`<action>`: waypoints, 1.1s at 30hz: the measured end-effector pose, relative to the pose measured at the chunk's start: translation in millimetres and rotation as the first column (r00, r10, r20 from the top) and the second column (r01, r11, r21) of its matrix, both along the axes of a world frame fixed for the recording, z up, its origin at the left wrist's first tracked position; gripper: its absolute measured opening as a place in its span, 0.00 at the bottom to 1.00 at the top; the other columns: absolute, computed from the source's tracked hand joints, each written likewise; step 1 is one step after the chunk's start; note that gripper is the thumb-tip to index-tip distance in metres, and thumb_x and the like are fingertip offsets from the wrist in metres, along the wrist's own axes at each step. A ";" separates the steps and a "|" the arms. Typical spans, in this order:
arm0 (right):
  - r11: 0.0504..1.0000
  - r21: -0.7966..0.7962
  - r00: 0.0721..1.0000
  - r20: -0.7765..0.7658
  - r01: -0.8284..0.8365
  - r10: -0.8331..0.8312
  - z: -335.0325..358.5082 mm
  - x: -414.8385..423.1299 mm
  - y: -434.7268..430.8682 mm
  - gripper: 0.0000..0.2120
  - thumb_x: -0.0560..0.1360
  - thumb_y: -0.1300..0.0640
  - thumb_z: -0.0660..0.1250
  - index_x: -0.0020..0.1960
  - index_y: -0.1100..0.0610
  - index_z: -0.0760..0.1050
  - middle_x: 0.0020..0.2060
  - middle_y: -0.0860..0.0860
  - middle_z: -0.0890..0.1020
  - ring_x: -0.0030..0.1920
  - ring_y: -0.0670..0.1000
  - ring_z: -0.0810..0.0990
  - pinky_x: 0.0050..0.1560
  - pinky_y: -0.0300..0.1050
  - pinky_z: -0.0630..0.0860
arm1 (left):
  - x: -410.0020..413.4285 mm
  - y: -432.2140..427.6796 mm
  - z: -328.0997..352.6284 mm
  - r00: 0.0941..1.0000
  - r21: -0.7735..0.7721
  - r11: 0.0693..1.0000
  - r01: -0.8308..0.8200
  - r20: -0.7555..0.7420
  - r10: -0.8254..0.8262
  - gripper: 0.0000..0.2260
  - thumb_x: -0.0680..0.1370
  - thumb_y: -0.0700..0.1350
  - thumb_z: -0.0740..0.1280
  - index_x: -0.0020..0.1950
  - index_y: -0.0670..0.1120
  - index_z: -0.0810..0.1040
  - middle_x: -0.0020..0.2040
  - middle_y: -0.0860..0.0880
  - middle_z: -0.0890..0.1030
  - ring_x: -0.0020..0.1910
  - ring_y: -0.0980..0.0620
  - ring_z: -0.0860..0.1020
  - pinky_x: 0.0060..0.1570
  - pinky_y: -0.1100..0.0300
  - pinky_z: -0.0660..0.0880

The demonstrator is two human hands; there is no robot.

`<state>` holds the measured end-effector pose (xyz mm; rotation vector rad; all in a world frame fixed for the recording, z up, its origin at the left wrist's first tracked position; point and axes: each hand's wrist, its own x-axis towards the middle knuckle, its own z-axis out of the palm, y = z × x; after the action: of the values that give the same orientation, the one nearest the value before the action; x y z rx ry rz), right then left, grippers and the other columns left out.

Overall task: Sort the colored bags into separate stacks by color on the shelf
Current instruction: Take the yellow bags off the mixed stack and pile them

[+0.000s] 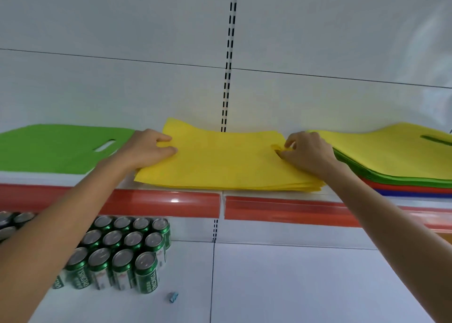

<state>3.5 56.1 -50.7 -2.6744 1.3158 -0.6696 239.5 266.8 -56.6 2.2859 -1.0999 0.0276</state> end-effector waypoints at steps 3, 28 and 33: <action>0.999 0.034 1.000 0.006 -0.020 0.020 -3.3 3.7 -0.5 0.13 0.74 0.52 0.67 0.55 0.57 0.78 0.52 0.55 0.80 0.52 0.56 0.77 0.43 0.43 0.70 | 8.5 -0.2 -5.0 0.999 0.085 0.996 0.026 -0.022 -0.024 0.24 0.75 0.52 0.68 0.70 0.48 0.70 0.72 0.46 0.67 0.70 0.47 0.66 0.64 0.58 0.64; 0.993 -0.114 0.986 0.168 -0.005 0.024 57.0 -159.6 -103.3 0.12 0.74 0.54 0.68 0.55 0.57 0.79 0.50 0.53 0.81 0.53 0.55 0.78 0.56 0.52 0.75 | -182.1 -173.1 38.9 0.921 -0.017 0.929 0.369 0.138 -0.363 0.24 0.77 0.56 0.62 0.70 0.47 0.68 0.66 0.46 0.73 0.64 0.48 0.71 0.59 0.59 0.66; 0.993 -0.112 0.994 0.104 0.032 -0.020 53.2 -213.1 -145.6 0.13 0.75 0.54 0.68 0.57 0.57 0.77 0.51 0.53 0.80 0.53 0.54 0.77 0.56 0.53 0.75 | -227.9 -223.0 33.3 0.917 0.033 0.926 0.375 0.133 -0.376 0.24 0.77 0.56 0.62 0.70 0.47 0.68 0.69 0.46 0.71 0.67 0.48 0.69 0.62 0.56 0.66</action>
<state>-209.6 -89.5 2.4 -2.6727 1.3266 -0.8980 11.6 43.8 -23.2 2.0646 -1.5979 0.0288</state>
